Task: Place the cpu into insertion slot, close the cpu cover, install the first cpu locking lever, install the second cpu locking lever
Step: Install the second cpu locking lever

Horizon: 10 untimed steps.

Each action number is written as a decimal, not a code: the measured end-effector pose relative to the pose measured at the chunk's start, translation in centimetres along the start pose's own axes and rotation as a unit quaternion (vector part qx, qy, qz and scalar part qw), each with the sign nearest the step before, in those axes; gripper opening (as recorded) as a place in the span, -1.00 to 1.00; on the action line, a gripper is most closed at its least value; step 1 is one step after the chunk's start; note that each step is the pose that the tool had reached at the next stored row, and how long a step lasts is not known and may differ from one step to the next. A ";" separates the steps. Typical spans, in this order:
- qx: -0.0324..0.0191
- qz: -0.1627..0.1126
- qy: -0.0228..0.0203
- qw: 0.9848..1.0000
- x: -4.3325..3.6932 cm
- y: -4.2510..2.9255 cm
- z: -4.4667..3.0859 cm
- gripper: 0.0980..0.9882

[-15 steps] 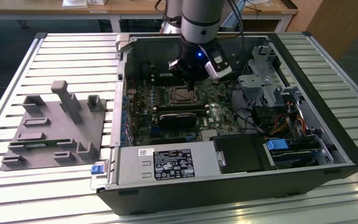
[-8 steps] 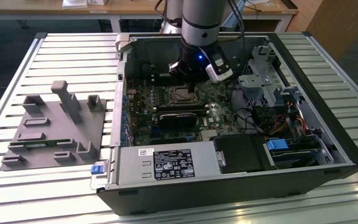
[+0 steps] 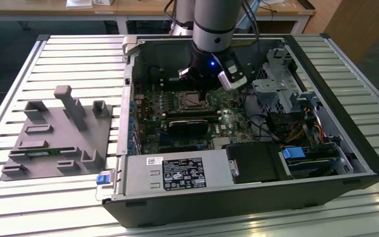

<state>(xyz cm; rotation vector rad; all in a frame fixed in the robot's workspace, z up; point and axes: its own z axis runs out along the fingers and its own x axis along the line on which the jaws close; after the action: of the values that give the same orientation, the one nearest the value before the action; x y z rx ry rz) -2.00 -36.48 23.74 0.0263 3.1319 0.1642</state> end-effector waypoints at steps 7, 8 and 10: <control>-0.001 0.000 0.000 1.000 0.00 -0.66 0.27 -0.98; -0.001 0.000 0.000 1.000 0.00 -0.78 0.26 -0.98; -0.001 0.000 0.000 1.000 0.20 -0.93 0.24 -0.98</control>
<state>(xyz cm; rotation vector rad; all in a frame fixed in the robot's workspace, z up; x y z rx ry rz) -2.21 -37.38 23.40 0.0265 3.1319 0.1662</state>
